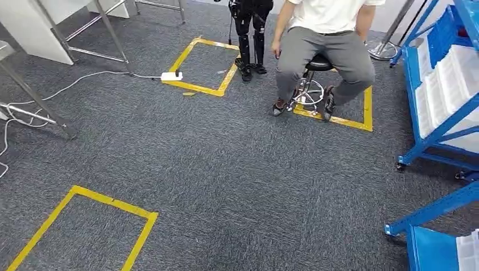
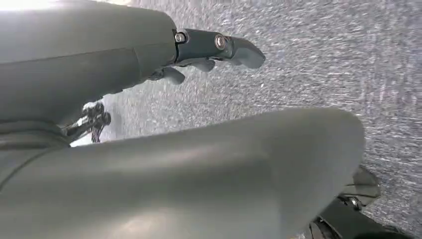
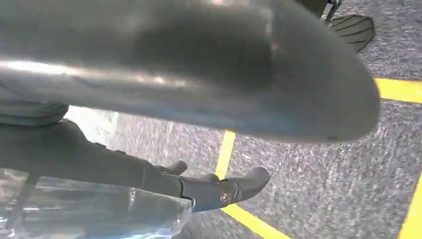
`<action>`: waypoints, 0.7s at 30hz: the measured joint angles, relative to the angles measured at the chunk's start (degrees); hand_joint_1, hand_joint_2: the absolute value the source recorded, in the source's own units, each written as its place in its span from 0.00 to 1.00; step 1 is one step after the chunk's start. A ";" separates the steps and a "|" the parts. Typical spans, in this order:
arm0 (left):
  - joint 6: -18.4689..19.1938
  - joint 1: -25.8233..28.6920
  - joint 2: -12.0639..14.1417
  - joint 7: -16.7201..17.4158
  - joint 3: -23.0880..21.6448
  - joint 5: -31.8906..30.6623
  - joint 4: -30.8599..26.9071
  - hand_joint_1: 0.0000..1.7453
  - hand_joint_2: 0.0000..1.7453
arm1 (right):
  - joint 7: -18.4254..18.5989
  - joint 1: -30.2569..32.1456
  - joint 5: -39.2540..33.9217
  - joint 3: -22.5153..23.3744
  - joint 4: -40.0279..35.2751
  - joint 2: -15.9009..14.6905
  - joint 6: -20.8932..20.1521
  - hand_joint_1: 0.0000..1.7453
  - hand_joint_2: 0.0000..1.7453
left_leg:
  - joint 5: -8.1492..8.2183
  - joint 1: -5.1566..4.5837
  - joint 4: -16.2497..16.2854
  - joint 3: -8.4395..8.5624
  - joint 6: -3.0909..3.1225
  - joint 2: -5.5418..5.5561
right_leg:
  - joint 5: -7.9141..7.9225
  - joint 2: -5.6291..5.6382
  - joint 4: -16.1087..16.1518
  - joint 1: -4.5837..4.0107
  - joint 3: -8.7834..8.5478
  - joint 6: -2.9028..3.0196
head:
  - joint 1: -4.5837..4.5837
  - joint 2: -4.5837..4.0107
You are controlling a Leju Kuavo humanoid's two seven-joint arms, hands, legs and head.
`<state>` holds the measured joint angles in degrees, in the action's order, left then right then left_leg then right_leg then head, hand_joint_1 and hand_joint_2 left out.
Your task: Take the parts from the cabinet and place them on the table.
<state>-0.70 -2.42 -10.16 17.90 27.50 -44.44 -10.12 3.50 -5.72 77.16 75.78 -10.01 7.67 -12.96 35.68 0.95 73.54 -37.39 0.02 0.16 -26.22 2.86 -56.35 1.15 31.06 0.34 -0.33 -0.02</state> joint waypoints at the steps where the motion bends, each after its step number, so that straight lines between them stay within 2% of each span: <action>1: -0.19 0.00 0.02 -0.17 0.00 0.02 0.00 0.00 0.00 | 0.00 -0.01 -0.24 0.00 0.02 0.00 -0.02 0.00 0.00 | -2.64 0.28 -3.90 1.87 -0.06 0.14 | -0.01 0.87 -0.13 0.04 -0.08 -0.02 | 0.00 0.00; 2: -0.57 -0.01 0.02 -0.52 0.00 0.09 0.00 0.00 0.00 | -0.06 -0.07 -1.04 0.02 0.02 0.02 -0.30 0.00 0.00 | -5.53 0.66 -9.22 4.35 -0.12 0.67 | -0.04 1.76 -0.37 0.08 -0.11 -0.06 | 0.00 0.00; 3: -0.83 0.00 0.04 -0.83 0.02 0.31 0.02 0.00 0.00 | -0.33 -0.10 -2.23 0.11 0.02 0.02 -0.63 0.00 0.00 | -7.31 1.20 -13.87 6.30 -0.16 3.42 | -0.16 2.61 -0.69 0.07 0.24 -0.30 | 0.04 0.00; 4: -0.98 0.03 0.04 -1.07 0.07 0.74 0.11 0.00 0.00 | -0.46 -0.36 -3.24 0.37 0.02 -0.02 -1.05 0.00 0.00 | -6.64 1.22 -15.19 6.68 -0.25 4.93 | -0.32 3.14 -1.53 -0.59 0.82 -0.71 | 0.11 0.00; 5: -1.20 -0.03 0.09 -1.20 0.13 0.90 0.11 0.00 0.00 | -0.46 -0.46 -3.67 0.66 0.02 -0.15 -1.37 0.00 0.00 | -6.61 0.97 -14.79 6.41 -0.11 4.30 | -0.08 3.65 -1.48 -0.47 1.39 -1.15 | -0.02 0.02; 7: -1.29 -0.11 0.09 -1.07 0.20 1.22 0.11 0.00 0.00 | -0.28 0.04 -3.72 0.87 0.02 -0.53 -2.17 0.00 0.00 | -6.77 0.18 -14.85 6.27 0.80 3.33 | 0.47 4.75 -0.97 0.02 1.97 -2.10 | 0.04 0.00; 8: -1.29 -0.16 0.07 -0.96 0.24 1.22 0.11 0.00 0.00 | -0.04 0.25 -3.85 0.98 0.04 -0.70 -2.53 0.00 0.00 | -7.19 0.34 -15.40 6.39 1.45 2.58 | 0.54 5.48 -0.96 -0.42 2.77 -2.69 | -0.02 0.02; 9: -1.27 -0.25 0.09 -0.92 0.31 1.22 0.11 0.00 0.00 | 0.22 0.38 -3.87 1.07 0.09 -0.83 -2.71 0.00 0.00 | -7.56 0.45 -15.84 6.44 2.04 1.58 | -0.14 3.18 -2.32 -0.18 2.97 -2.66 | -0.13 0.02; 10: -1.20 -0.24 0.09 -0.85 0.31 1.22 0.11 0.00 0.00 | 0.28 0.35 -3.83 1.07 0.11 -0.94 -2.73 0.00 0.00 | -7.61 0.36 -15.93 6.38 2.68 0.99 | -1.78 0.31 -5.20 -0.42 4.56 -2.21 | -0.28 0.02; 11: -1.14 -0.14 0.09 -0.81 0.33 1.22 0.11 0.00 0.00 | 0.39 0.26 -3.80 1.07 0.11 -1.16 -2.73 0.00 0.00 | -7.60 0.22 -15.92 6.35 2.76 0.09 | -3.77 -1.18 -9.45 -0.37 6.74 -1.89 | -0.63 0.00; 12: -1.07 -0.02 0.09 -0.70 0.35 1.22 0.11 0.00 0.00 | 0.42 0.19 -3.76 1.07 0.11 -1.40 -2.73 0.00 0.00 | -7.58 0.03 -15.91 6.30 2.79 -0.86 | -5.73 -1.82 -14.25 -0.38 9.14 -1.72 | -0.66 0.00; 13: -1.00 0.03 0.11 -0.66 0.37 1.22 0.11 0.00 0.00 | 0.44 0.21 -3.76 1.07 0.11 -1.51 -2.73 0.00 0.00 | -7.57 -0.10 -15.88 6.17 2.79 -1.73 | -7.04 -2.01 -18.37 -0.40 11.03 -1.81 | -0.61 0.00; 14: -0.98 0.04 0.11 -0.63 0.42 1.22 0.11 0.00 0.00 | 0.46 0.31 -3.69 1.09 0.11 -1.62 -2.73 0.00 0.00 | -7.58 -0.20 -15.88 6.12 2.79 -2.59 | -7.20 -2.10 -20.13 -0.33 11.71 -2.16 | -0.63 0.00; 15: -0.90 0.02 0.11 -0.63 0.48 1.22 0.11 0.00 0.00 | 0.59 0.49 -3.67 1.09 0.11 -1.66 -2.71 0.00 0.00 | -7.57 -0.20 -15.88 6.13 2.77 -3.31 | -6.46 -2.22 -18.65 -0.22 10.74 -2.57 | -0.59 0.02; 16: -0.83 -0.02 0.11 -0.63 0.57 1.31 0.11 0.00 0.00 | 0.70 0.58 -3.61 1.11 0.13 -1.66 -2.64 0.00 0.00 | -7.54 -0.20 -15.88 6.19 2.73 -4.06 | -4.86 -2.51 -14.54 -0.17 8.25 -3.14 | -0.72 0.02; 17: -0.83 -0.06 0.09 -0.63 0.68 1.71 0.11 0.00 0.00 | 0.83 0.57 -3.63 1.14 0.11 -1.71 -2.60 0.00 0.00 | -7.49 -0.19 -15.87 6.28 2.63 -4.70 | -2.90 -3.43 -8.66 -0.04 4.93 -3.65 | -0.72 0.02; 18: -0.92 -0.11 0.04 -0.68 0.94 2.39 0.11 0.00 0.00 | 0.98 0.46 -3.67 1.14 0.13 -1.84 -2.40 0.00 0.00 | -7.40 -0.21 -15.85 6.47 2.46 -5.29 | -1.41 -5.48 -3.20 0.11 1.72 -3.89 | -0.74 0.00; 19: -1.31 -0.11 0.09 -0.88 1.40 3.24 0.11 0.00 0.00 | 1.16 0.28 -3.96 1.14 0.15 -1.77 -2.14 0.00 0.00 | -7.19 -0.53 -15.80 6.56 2.10 -5.77 | -1.42 -7.29 -1.47 -0.24 1.22 -3.32 | -0.81 0.02; 20: -1.88 -0.13 0.09 -1.22 2.04 4.33 0.11 0.00 0.00 | 1.29 0.20 -4.55 1.25 0.15 -1.84 -1.68 0.00 0.00 | -6.98 -0.71 -15.74 6.75 1.67 -6.43 | -0.99 -6.57 -1.22 -0.81 0.85 -2.70 | -0.61 0.00; 21: -1.88 -0.19 0.09 -1.33 2.69 5.18 0.11 0.00 0.00 | 1.46 0.24 -5.14 1.51 0.15 -1.88 -1.49 0.00 0.00 | -7.00 -0.72 -15.75 6.82 1.38 -6.78 | -1.02 -6.00 -1.32 -0.81 1.27 -2.40 | -0.61 0.02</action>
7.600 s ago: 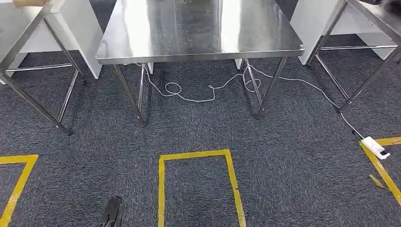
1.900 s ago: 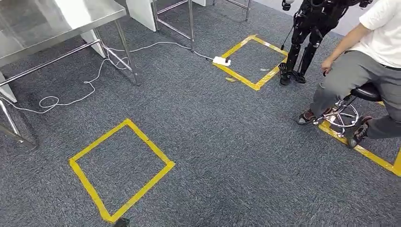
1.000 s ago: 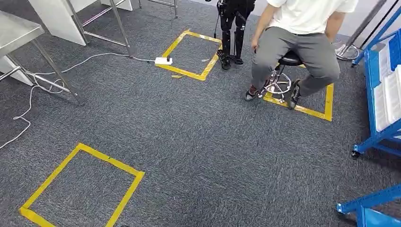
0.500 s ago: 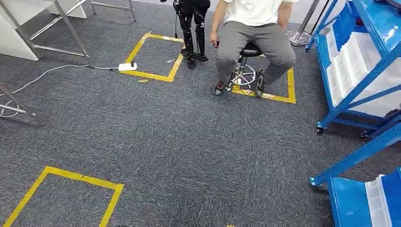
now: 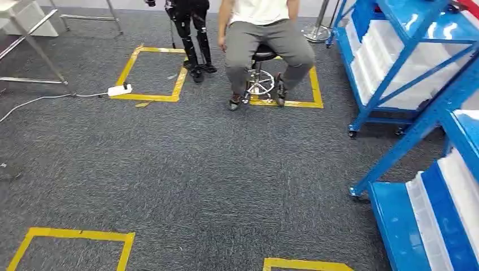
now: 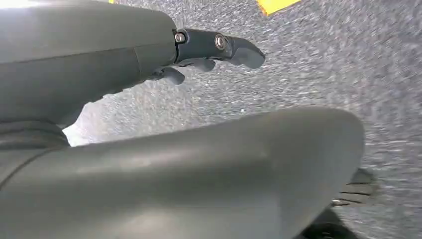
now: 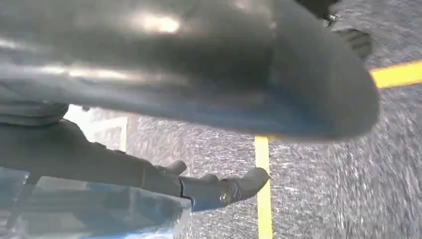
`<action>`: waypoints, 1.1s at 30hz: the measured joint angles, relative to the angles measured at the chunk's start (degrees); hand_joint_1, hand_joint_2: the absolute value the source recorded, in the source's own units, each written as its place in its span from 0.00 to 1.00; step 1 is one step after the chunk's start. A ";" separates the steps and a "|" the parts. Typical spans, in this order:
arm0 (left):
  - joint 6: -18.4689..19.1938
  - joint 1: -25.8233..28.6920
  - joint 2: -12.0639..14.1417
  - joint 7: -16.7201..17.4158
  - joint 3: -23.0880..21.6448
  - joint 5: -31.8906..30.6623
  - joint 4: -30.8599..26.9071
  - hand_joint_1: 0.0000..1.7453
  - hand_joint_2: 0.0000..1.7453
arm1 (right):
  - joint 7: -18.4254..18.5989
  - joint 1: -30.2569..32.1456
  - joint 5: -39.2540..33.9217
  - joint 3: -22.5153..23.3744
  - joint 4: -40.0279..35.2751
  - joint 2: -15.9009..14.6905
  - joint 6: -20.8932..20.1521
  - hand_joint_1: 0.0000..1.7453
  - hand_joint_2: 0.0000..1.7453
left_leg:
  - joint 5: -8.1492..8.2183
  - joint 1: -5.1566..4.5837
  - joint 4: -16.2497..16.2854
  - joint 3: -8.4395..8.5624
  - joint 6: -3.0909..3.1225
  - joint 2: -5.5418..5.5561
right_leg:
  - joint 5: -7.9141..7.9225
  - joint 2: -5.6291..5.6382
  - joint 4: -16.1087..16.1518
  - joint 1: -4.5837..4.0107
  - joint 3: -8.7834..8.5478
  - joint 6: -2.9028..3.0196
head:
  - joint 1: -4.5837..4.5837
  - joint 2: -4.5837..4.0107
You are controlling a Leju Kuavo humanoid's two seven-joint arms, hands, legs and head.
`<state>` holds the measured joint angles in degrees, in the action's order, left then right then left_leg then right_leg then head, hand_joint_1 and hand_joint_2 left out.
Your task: Take the parts from the cabinet and place them on the table.
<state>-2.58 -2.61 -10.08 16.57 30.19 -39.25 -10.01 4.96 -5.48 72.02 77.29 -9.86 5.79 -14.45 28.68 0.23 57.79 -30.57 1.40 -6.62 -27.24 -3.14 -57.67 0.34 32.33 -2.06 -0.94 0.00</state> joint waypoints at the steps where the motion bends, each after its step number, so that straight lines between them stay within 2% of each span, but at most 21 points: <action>1: 0.18 -0.07 -0.02 -0.13 0.67 1.00 0.00 0.00 0.00 | 0.25 0.19 -0.61 0.35 0.00 -0.13 0.31 0.00 0.00 | -0.03 0.15 -0.18 0.23 -0.16 -0.44 | 0.01 0.48 -0.02 -0.15 0.39 0.32 | 0.09 -0.02; 2: 0.37 -0.15 -0.09 -0.35 1.29 1.70 0.00 0.00 0.00 | 0.55 0.32 -1.29 0.72 0.00 -0.17 0.68 0.00 0.00 | 0.11 0.26 -0.22 0.41 -0.64 -1.05 | 0.14 1.21 0.21 -0.16 0.38 0.77 | 0.00 -0.02; 3: 0.37 -0.17 -0.11 -0.52 1.94 2.14 -0.02 0.00 0.00 | 0.97 0.35 -1.79 1.16 0.02 -0.17 1.09 0.00 0.00 | 0.70 0.81 0.49 0.17 -1.07 -0.11 | 0.52 2.02 0.65 1.28 -0.59 1.43 | 0.06 0.00; 4: 0.35 -0.13 -0.09 -0.63 2.33 2.20 0.00 0.00 0.00 | 1.32 0.38 -2.25 1.59 0.02 0.09 1.31 0.00 0.00 | 2.36 0.88 2.31 -0.43 -1.15 3.00 | 0.67 2.35 0.62 0.89 -0.60 1.71 | 0.31 -0.02; 5: 0.33 -0.07 -0.09 -0.70 2.53 2.20 0.00 0.00 0.00 | 1.51 0.38 -2.42 1.75 0.02 0.04 1.53 0.00 0.00 | 3.91 0.95 4.40 -1.22 -1.12 4.43 | 0.81 2.52 0.60 0.91 -0.56 2.38 | 0.39 0.00; 8: 0.26 0.43 -0.11 -0.70 3.34 2.27 0.13 0.00 0.00 | 1.73 0.30 -2.60 2.34 0.02 0.18 1.84 0.00 0.00 | 8.86 0.95 15.13 -6.17 -1.35 6.63 | 0.90 4.37 0.58 0.48 -0.49 2.60 | 0.54 -0.02; 9: 0.24 0.60 -0.11 -0.70 3.52 2.29 0.22 0.00 0.00 | 1.73 0.33 -2.60 2.60 0.02 0.24 1.94 0.00 0.00 | 9.00 0.96 17.31 -7.45 -1.34 6.67 | 0.90 5.28 0.56 0.33 -0.51 2.60 | 0.59 -0.02; 10: 0.24 0.68 -0.11 -0.70 3.71 2.29 0.26 0.00 0.00 | 1.75 0.37 -2.62 2.78 0.02 0.31 2.01 0.00 0.00 | 7.72 0.96 16.56 -7.36 -1.28 6.70 | 0.90 6.07 0.53 0.23 -0.59 2.60 | 0.52 -0.02; 12: 0.15 0.63 -0.11 -0.70 4.22 2.75 0.26 0.00 0.00 | 2.06 0.44 -2.27 2.95 0.04 0.44 2.05 0.00 0.00 | 2.49 1.01 8.95 -4.12 -1.05 7.18 | 0.90 7.69 0.24 0.25 -0.67 2.57 | 0.54 -0.02; 13: -0.02 0.62 -0.11 -0.70 4.61 3.36 0.26 0.00 0.00 | 2.62 0.37 -1.86 2.95 0.04 0.59 2.05 0.00 0.00 | -0.26 1.19 3.54 -1.62 -0.97 8.57 | 0.87 8.57 -0.02 0.29 -0.64 2.54 | 0.59 -0.02; 14: -0.15 0.60 -0.11 -0.74 4.87 3.56 0.33 0.00 0.00 | 3.18 0.27 -1.61 2.93 0.07 0.77 2.05 0.00 0.00 | 0.66 1.37 1.57 -0.61 -0.99 11.21 | 0.89 9.22 -0.17 0.03 -0.39 2.42 | 0.54 -0.02; 18: -1.69 0.20 -0.35 -0.63 5.31 3.39 0.39 0.00 0.00 | 5.10 0.39 -0.67 2.93 0.11 1.82 2.89 0.00 0.00 | -0.12 0.52 0.92 -0.70 0.17 8.90 | 1.46 11.21 0.14 0.13 1.45 0.79 | 0.63 0.00; 19: -2.10 0.05 -0.59 -0.72 5.66 3.47 0.39 0.00 0.00 | 5.14 0.35 -0.74 2.93 0.11 1.90 2.99 0.00 0.00 | -0.64 0.94 0.32 -0.67 0.78 8.19 | 1.32 10.56 -0.34 -0.32 1.40 0.65 | 0.57 -0.02; 20: -2.43 -0.14 -0.63 -1.05 5.97 3.76 0.39 0.00 0.00 | 5.10 0.32 -1.05 2.93 0.18 2.34 2.99 0.00 0.00 | -0.86 0.84 0.05 -0.69 1.32 7.63 | 0.25 6.90 -1.99 -0.16 2.06 0.77 | 0.46 -0.02; 21: -2.43 -0.09 -0.66 -1.38 6.05 3.93 0.39 0.00 0.00 | 5.01 0.09 -1.22 2.93 0.20 2.56 2.99 0.00 0.00 | -0.85 0.81 0.04 -0.80 1.59 6.80 | -1.93 4.92 -5.47 -0.10 3.78 1.09 | 0.22 -0.02; 24: -2.58 0.23 -0.66 -1.51 6.49 4.02 0.42 0.00 0.00 | 4.75 -0.16 -1.26 2.93 0.20 2.78 2.97 0.00 0.00 | -0.84 0.63 0.09 -1.17 1.60 4.13 | -7.30 3.93 -18.38 0.37 9.88 0.88 | 0.22 -0.02; 26: -2.82 0.18 -0.74 -1.49 6.88 4.35 0.42 0.00 0.00 | 4.62 0.11 -0.63 2.91 0.20 2.80 2.84 0.00 0.00 | -0.82 0.64 0.11 -1.15 1.54 2.56 | -5.98 3.63 -16.15 0.69 8.21 -0.35 | 0.20 -0.02; 28: -2.84 0.14 -0.94 -1.49 7.43 4.50 0.39 0.00 0.00 | 4.38 0.23 1.00 2.32 0.20 2.80 2.19 0.00 0.00 | -0.65 0.68 0.14 -0.91 1.25 1.21 | -2.25 1.58 -4.96 1.04 1.88 -1.49 | 0.24 -0.02; 29: -2.93 0.16 -0.96 -1.49 7.47 4.50 0.41 0.00 0.00 | 4.11 0.16 1.55 1.88 0.20 2.92 1.56 0.00 0.00 | -0.52 0.50 0.14 -0.64 0.97 0.66 | -1.17 -1.84 -0.35 1.01 -0.64 -1.33 | 0.15 -0.02; 30: -3.04 0.26 -1.07 -1.49 7.52 4.50 0.42 0.00 0.00 | 3.68 -0.02 1.92 1.51 0.20 2.99 1.12 0.00 0.00 | -0.16 0.12 0.30 -0.48 0.37 -0.02 | -0.65 -2.31 -0.14 0.21 -0.53 -0.99 | 0.18 -0.02; 33: -3.43 -0.16 -1.33 -1.51 7.56 4.48 0.42 0.00 0.00 | 2.85 0.28 2.10 0.57 0.24 3.13 0.09 0.00 0.00 | 0.02 0.43 -0.05 0.34 -0.67 -1.84 | -0.55 -0.06 -0.11 -0.37 0.08 0.39 | 0.28 -0.02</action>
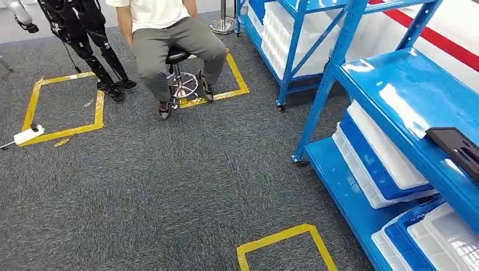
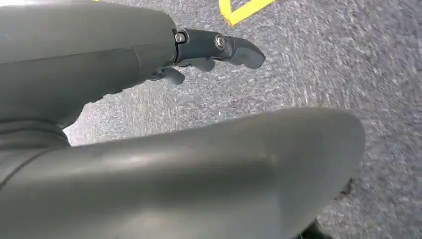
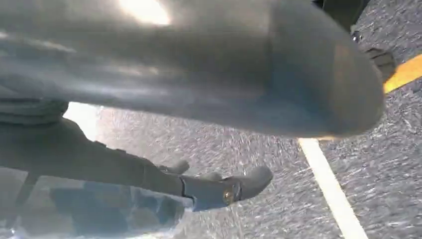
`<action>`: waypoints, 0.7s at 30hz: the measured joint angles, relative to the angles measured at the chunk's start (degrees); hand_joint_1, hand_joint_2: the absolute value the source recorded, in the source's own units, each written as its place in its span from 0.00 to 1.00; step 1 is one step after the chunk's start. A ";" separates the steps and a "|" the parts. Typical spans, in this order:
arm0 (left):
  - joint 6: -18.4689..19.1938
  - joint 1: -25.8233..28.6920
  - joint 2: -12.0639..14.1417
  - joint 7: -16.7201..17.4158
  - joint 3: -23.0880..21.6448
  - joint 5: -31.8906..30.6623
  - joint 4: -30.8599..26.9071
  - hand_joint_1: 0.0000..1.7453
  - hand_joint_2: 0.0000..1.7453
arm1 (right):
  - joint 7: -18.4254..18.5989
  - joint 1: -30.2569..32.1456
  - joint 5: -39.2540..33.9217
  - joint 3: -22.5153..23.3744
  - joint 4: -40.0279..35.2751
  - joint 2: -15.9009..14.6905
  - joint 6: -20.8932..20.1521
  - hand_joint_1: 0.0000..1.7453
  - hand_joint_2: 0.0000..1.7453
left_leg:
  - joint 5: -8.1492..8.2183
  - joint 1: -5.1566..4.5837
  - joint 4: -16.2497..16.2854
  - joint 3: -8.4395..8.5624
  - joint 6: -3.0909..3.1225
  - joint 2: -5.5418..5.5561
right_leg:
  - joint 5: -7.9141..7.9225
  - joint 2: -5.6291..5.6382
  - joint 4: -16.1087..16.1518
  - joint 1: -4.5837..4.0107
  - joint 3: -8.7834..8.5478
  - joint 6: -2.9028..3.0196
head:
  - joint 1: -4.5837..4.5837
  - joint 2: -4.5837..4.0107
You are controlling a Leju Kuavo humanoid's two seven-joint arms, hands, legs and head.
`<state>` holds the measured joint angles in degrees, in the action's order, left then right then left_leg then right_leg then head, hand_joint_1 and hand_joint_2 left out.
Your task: Take the parts from the cabinet and place them on the table.
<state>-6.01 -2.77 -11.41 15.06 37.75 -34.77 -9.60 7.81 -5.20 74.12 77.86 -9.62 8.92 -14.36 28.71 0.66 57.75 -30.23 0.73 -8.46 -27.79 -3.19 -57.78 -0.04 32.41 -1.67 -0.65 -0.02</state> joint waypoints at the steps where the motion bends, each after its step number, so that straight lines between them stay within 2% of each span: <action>1: -0.04 -0.13 -0.13 0.00 0.04 0.02 -0.02 0.00 0.00 | -0.40 0.02 -0.09 -0.13 0.00 0.00 -0.31 0.00 0.00 | 0.26 0.11 0.06 0.14 -0.43 -0.27 | 0.32 0.75 0.44 0.38 -0.45 0.54 | -0.11 0.02; 2: -0.04 -0.21 -0.15 -0.02 0.04 0.00 -0.02 0.00 0.00 | -0.88 0.13 -0.07 -0.31 0.00 0.18 -0.70 0.00 0.00 | 1.49 0.54 1.41 -0.28 -0.85 3.45 | 0.62 1.48 0.73 1.61 -1.14 1.04 | 0.39 0.00; 3: 0.00 -0.18 -0.15 -0.07 0.07 0.00 0.00 0.00 0.00 | -1.27 0.12 0.07 -0.48 0.00 0.11 -1.01 0.00 0.00 | 3.40 0.56 3.99 -1.27 -0.76 5.85 | 0.87 1.95 0.75 1.73 -1.16 1.53 | 0.48 0.02; 4: 0.17 0.01 -0.17 -0.22 0.07 -0.02 0.00 0.00 0.00 | -1.86 0.03 0.09 -0.83 0.00 0.11 -1.51 0.00 0.00 | 6.35 0.57 9.06 -3.51 -0.76 7.67 | 1.00 2.70 0.74 1.60 -1.12 2.07 | 0.65 0.00; 5: 0.59 0.16 -0.17 -0.31 0.13 -0.02 0.00 0.00 0.00 | -2.45 0.01 -0.11 -1.01 0.00 0.13 -2.05 0.00 0.00 | 8.51 0.57 13.93 -5.80 -0.83 8.40 | 0.99 3.59 0.74 1.42 -1.07 2.09 | 0.74 0.00; 6: 0.72 0.30 -0.17 -0.46 0.28 -0.02 0.02 0.00 0.00 | -2.78 0.06 -0.29 -1.05 0.00 0.13 -2.56 0.00 0.00 | 9.68 0.58 17.77 -7.84 -0.86 8.63 | 0.99 4.49 0.72 1.29 -1.06 2.08 | 0.72 0.00; 7: 0.94 0.35 -0.17 -0.65 0.35 -0.04 0.02 0.00 0.00 | -3.04 0.16 -0.44 -1.07 0.00 0.18 -2.99 0.00 0.00 | 9.40 0.58 19.30 -8.91 -0.87 8.64 | 0.99 5.45 0.70 1.25 -1.12 2.08 | 0.74 0.00; 8: 0.98 0.35 -0.17 -0.74 0.39 -0.07 0.02 0.00 0.00 | -3.15 0.28 -0.48 -1.07 0.00 0.20 -3.24 0.00 0.00 | 7.75 0.64 18.00 -8.66 -0.84 8.64 | 0.98 6.27 0.67 1.26 -1.26 2.07 | 0.72 0.00; 10: 1.42 0.31 -0.15 -0.79 0.46 -0.39 0.02 0.00 0.00 | -3.28 0.34 -0.50 -1.10 0.02 0.31 -3.33 0.00 0.00 | 2.19 1.10 9.91 -5.28 -0.94 9.19 | 0.95 8.10 0.56 1.40 -1.61 2.02 | 0.74 0.00; 11: 1.84 0.32 -0.11 -0.64 0.55 -0.78 0.02 0.00 0.00 | -3.30 0.34 -0.31 -1.16 0.02 0.37 -3.33 0.00 0.00 | -0.42 1.53 4.65 -3.09 -1.01 11.06 | 0.79 9.00 0.40 1.46 -1.60 1.75 | 0.79 0.00; 12: 1.79 0.36 -0.11 -0.35 0.59 -1.18 0.04 0.00 0.00 | -3.30 0.28 -0.07 -1.25 0.02 0.35 -3.28 0.00 0.00 | -0.82 1.77 1.92 -2.42 -1.10 13.94 | 0.62 9.48 -0.09 1.03 -1.21 1.41 | 0.94 0.00; 13: 1.53 0.35 -0.11 -0.20 0.57 -1.71 0.04 0.00 0.00 | -3.30 0.20 0.15 -1.48 0.00 0.31 -3.28 0.00 0.00 | -0.57 1.73 1.75 -2.36 -0.96 13.64 | 0.46 10.45 -0.37 0.74 -0.47 0.95 | 0.79 0.02; 14: 1.24 0.25 -0.20 -0.20 0.57 -1.95 0.04 0.00 0.00 | -3.37 0.39 0.42 -1.73 0.00 0.26 -3.28 0.00 0.00 | -0.52 1.21 1.69 -2.47 -0.61 12.95 | 0.63 10.90 -0.15 0.75 0.22 0.45 | 0.79 0.00; 16: 1.20 0.15 -0.17 -0.22 0.61 -2.36 0.02 0.00 0.00 | -3.48 1.01 0.78 -2.08 0.02 0.15 -3.32 0.00 0.00 | -0.79 0.91 1.37 -2.38 0.43 11.72 | 0.84 12.01 0.10 0.95 0.72 -0.47 | 0.76 0.00; 17: 1.22 -0.02 -0.20 -0.33 0.66 -2.49 0.00 0.00 0.00 | -3.46 1.16 0.94 -2.14 0.04 0.00 -3.41 0.00 0.00 | -1.30 1.15 0.91 -2.33 1.21 10.67 | 0.46 10.37 -1.05 1.04 0.74 -0.58 | 0.78 0.00; 18: 1.25 -0.02 -0.20 -0.44 0.66 -2.60 0.00 0.00 0.00 | -3.46 1.19 0.98 -2.21 0.05 0.02 -3.61 0.00 0.00 | -1.32 1.03 0.84 -2.36 1.57 10.29 | -0.90 7.24 -3.20 0.77 1.97 -0.33 | 0.63 0.00; 19: 1.25 0.04 -0.15 -0.59 0.66 -2.89 0.00 0.00 0.00 | -3.46 1.09 1.07 -2.36 0.05 0.00 -3.81 0.00 0.00 | -1.29 0.97 0.84 -2.38 1.81 9.31 | -3.18 5.24 -7.30 0.83 4.11 -0.01 | 0.30 0.02; 21: 1.35 0.24 -0.15 -0.63 0.66 -3.17 0.00 0.00 0.00 | -3.46 0.95 1.22 -2.76 0.05 -0.28 -4.05 0.00 0.00 | -1.21 0.67 0.86 -2.53 1.94 7.29 | -7.06 4.06 -16.73 0.86 8.85 0.10 | 0.24 0.00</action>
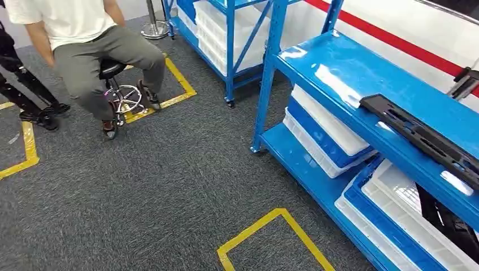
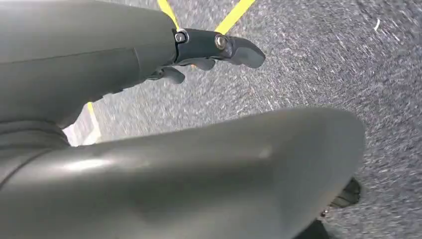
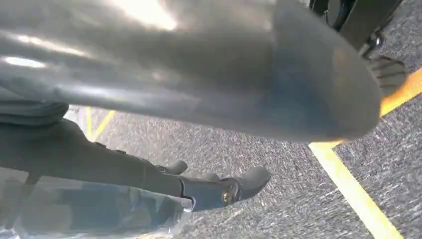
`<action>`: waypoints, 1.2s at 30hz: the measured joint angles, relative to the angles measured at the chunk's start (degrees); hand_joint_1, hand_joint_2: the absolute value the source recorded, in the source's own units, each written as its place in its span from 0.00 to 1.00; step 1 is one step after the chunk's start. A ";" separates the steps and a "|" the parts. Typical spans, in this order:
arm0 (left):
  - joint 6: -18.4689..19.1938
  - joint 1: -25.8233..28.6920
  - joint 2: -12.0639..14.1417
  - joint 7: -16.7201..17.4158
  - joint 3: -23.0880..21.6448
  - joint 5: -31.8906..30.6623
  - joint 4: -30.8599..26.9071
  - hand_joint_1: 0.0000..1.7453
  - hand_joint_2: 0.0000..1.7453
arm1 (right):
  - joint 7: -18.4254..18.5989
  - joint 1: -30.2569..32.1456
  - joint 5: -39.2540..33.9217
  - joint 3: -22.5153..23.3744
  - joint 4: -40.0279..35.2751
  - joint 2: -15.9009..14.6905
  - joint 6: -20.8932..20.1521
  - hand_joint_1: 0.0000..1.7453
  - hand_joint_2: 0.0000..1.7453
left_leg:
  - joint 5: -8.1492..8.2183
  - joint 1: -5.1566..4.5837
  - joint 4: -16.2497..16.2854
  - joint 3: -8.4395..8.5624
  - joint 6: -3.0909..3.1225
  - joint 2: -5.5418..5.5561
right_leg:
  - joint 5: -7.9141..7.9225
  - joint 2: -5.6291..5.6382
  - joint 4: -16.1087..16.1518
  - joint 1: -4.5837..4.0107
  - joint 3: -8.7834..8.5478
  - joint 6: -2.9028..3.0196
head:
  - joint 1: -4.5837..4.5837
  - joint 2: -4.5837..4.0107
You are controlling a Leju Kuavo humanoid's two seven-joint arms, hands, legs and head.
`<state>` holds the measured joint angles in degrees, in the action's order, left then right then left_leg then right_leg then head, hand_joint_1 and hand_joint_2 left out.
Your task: Take the parts from the cabinet and place them on the table.
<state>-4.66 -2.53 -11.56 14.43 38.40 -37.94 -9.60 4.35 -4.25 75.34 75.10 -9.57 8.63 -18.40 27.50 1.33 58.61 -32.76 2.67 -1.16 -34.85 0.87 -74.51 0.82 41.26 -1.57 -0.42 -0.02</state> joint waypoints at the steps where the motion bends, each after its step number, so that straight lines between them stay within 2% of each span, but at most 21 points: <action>1: 0.09 0.00 0.00 0.00 0.00 -0.24 0.00 0.00 0.00 | 0.00 0.04 0.15 -0.15 0.00 -0.15 -0.18 0.00 0.00 | 0.01 -0.10 0.01 -0.05 -0.01 -0.65 | -0.44 -0.09 -1.90 0.02 0.86 -0.28 | -0.07 0.00; 3: 0.17 -0.07 0.00 -0.02 -0.02 -0.39 0.00 0.00 0.00 | 0.00 0.37 0.35 -0.28 0.00 -0.54 -0.46 0.00 0.00 | 0.06 -0.20 0.01 -0.01 -0.07 -2.24 | 1.46 -0.46 2.00 0.09 -1.65 -1.34 | -0.07 0.00; 5: 0.20 -0.14 0.00 -0.07 -0.02 -0.48 0.00 0.00 0.00 | 0.00 0.45 0.41 -0.35 -0.02 -0.87 -0.55 0.00 0.00 | 0.19 -0.23 0.03 0.19 -0.31 -3.54 | 5.11 -3.25 13.81 0.08 -8.33 -1.98 | -0.07 0.00; 6: 0.20 -0.12 0.00 -0.11 -0.02 -0.48 0.00 0.00 0.00 | 0.00 0.31 0.39 -0.35 -0.02 -0.94 -0.55 0.00 0.00 | 0.34 -0.54 0.09 0.36 -0.55 -4.03 | 5.77 -5.68 16.53 -0.22 -9.45 -1.36 | -0.11 0.02; 7: 0.20 -0.01 0.00 -0.11 -0.04 -0.50 0.00 0.00 0.00 | 0.00 0.12 0.37 -0.37 -0.02 -1.14 -0.61 0.00 0.00 | 0.68 -0.76 0.15 0.55 -1.09 -4.65 | 6.44 -5.96 16.69 -0.97 -9.38 -1.13 | -0.07 0.00; 10: 0.22 -0.33 0.00 -0.11 -0.07 -0.55 0.00 0.00 0.00 | 0.00 0.56 0.37 -0.57 -0.02 -1.62 -1.14 0.00 0.00 | 0.89 -0.53 -0.17 1.55 -2.05 -6.55 | 6.71 -3.88 16.70 -1.21 -9.16 0.39 | -0.04 0.00; 11: 0.24 -0.42 0.00 -0.13 -0.07 -0.55 0.00 0.00 0.00 | 0.00 0.58 0.37 -0.66 -0.02 -1.75 -1.22 0.00 0.00 | 1.31 -0.11 0.38 1.50 -2.60 -5.42 | 7.29 -3.08 17.27 0.55 -10.33 1.13 | -0.02 0.02; 12: 0.31 -0.43 0.02 -0.24 -0.11 -0.57 0.00 0.00 0.00 | 0.02 0.69 0.39 -0.70 -0.02 -1.77 -1.33 0.00 0.00 | 2.53 -0.03 1.76 1.14 -2.80 -2.18 | 7.30 -2.56 17.34 0.37 -10.27 1.22 | 0.31 0.00; 13: 0.37 -0.33 0.04 -0.33 -0.13 -0.63 0.00 0.00 0.00 | 0.11 0.61 0.44 -0.74 -0.02 -2.06 -1.40 0.00 0.00 | 5.12 0.00 5.22 -0.32 -2.73 -0.17 | 7.53 -2.10 17.31 0.52 -10.23 2.13 | 0.37 0.02; 17: 0.44 0.22 0.20 -0.59 -0.33 -1.11 0.00 0.00 0.00 | 0.11 0.59 0.46 -0.81 -0.02 -2.49 -1.57 0.00 0.00 | 10.49 0.02 17.28 -6.06 -3.05 1.33 | 7.52 0.51 17.28 0.28 -10.14 2.39 | 0.46 0.00; 19: 0.31 0.23 0.22 -0.70 -0.50 -1.57 0.00 0.00 0.00 | 0.20 0.81 0.46 -0.81 -0.02 -2.71 -1.66 0.00 0.00 | 7.80 0.19 15.38 -5.46 -3.08 1.33 | 7.51 2.19 17.17 0.33 -10.35 2.36 | 0.48 0.02; 20: 0.28 0.22 0.24 -0.77 -0.70 -1.59 0.00 0.00 0.00 | 0.20 0.82 0.46 -0.81 -0.02 -2.75 -1.73 0.00 0.00 | 4.93 0.40 11.16 -3.45 -3.07 1.52 | 7.49 3.16 17.13 0.39 -10.53 2.34 | 0.46 0.00; 21: 0.28 0.21 0.28 -0.79 -0.85 -1.62 0.00 0.00 0.00 | 0.20 0.80 0.46 -0.81 -0.02 -2.75 -1.75 0.00 0.00 | 2.13 0.67 5.96 -1.11 -3.04 2.47 | 7.42 4.08 16.99 0.42 -10.65 2.23 | 0.46 0.00; 22: 0.26 0.23 0.33 -0.79 -0.90 -1.62 0.00 0.00 0.00 | 0.20 0.78 0.46 -0.81 -0.02 -2.80 -1.77 0.00 0.00 | 0.65 0.98 2.27 0.45 -2.92 5.30 | 7.34 4.74 16.89 0.44 -10.39 2.00 | 0.57 0.00; 23: 0.26 0.25 0.33 -0.79 -0.92 -1.62 0.00 0.00 0.00 | 0.20 0.58 0.46 -0.81 -0.02 -2.88 -1.79 0.00 0.00 | 1.15 1.03 0.30 0.98 -2.89 5.98 | 6.99 5.40 16.11 -0.49 -9.96 1.43 | 0.50 0.00; 27: 0.26 -0.07 0.33 -0.79 -0.92 -1.62 0.00 0.00 0.00 | 0.22 1.18 0.46 -0.83 -0.02 -3.21 -1.81 0.00 0.00 | 0.68 0.68 -0.02 0.99 -1.20 3.37 | 7.35 7.43 16.48 -0.34 -8.68 -0.33 | 0.48 0.00; 28: 0.26 -0.16 0.26 -0.79 -0.92 -1.64 -0.02 0.00 0.00 | 0.22 1.23 0.46 -0.83 0.00 -3.26 -1.81 0.00 0.00 | 0.55 0.51 -0.18 1.10 -0.81 2.75 | 6.72 4.76 15.07 -0.02 -8.22 -0.22 | 0.48 0.00; 29: 0.24 -0.15 0.26 -0.81 -0.92 -1.66 -0.02 0.00 1.00 | 0.24 1.00 0.46 -0.83 0.00 -3.19 -1.88 0.00 0.00 | 0.60 0.53 -0.22 1.07 -0.27 2.00 | 4.78 1.90 11.74 -0.21 -6.29 0.16 | 0.12 0.02; 31: 0.28 -0.02 0.26 -0.83 -0.96 -2.25 0.00 0.00 1.00 | 0.24 0.72 0.44 -0.83 0.00 -3.43 -1.90 0.00 0.00 | 0.72 0.36 -0.21 1.08 -0.14 0.29 | 0.97 0.17 3.08 -0.15 -1.69 0.41 | 0.00 0.00; 33: 0.39 -0.02 0.26 -0.83 -1.12 -2.75 0.00 0.00 1.00 | 0.39 0.83 0.44 -0.85 0.00 -3.58 -1.97 0.00 0.00 | 0.80 0.30 -0.20 1.04 -0.21 -1.30 | 0.05 -0.16 -1.88 0.12 0.85 -0.31 | 0.00 0.00; 36: 0.57 -0.11 0.15 -0.83 -1.31 -2.80 0.00 0.00 1.00 | 0.85 1.07 0.44 -0.83 -0.02 -4.06 -2.16 0.00 0.00 | 1.18 0.53 -0.18 1.52 -0.76 -3.23 | 5.45 -2.13 11.49 0.74 -6.32 -2.27 | -0.02 0.00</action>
<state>-4.09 -2.64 -11.41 13.59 37.09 -40.74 -9.60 5.20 -3.18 75.78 74.27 -9.60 4.57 -20.57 28.68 1.86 58.43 -31.24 1.90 -4.39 -29.40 -1.26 -63.02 1.56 34.94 -3.84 -0.44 -0.02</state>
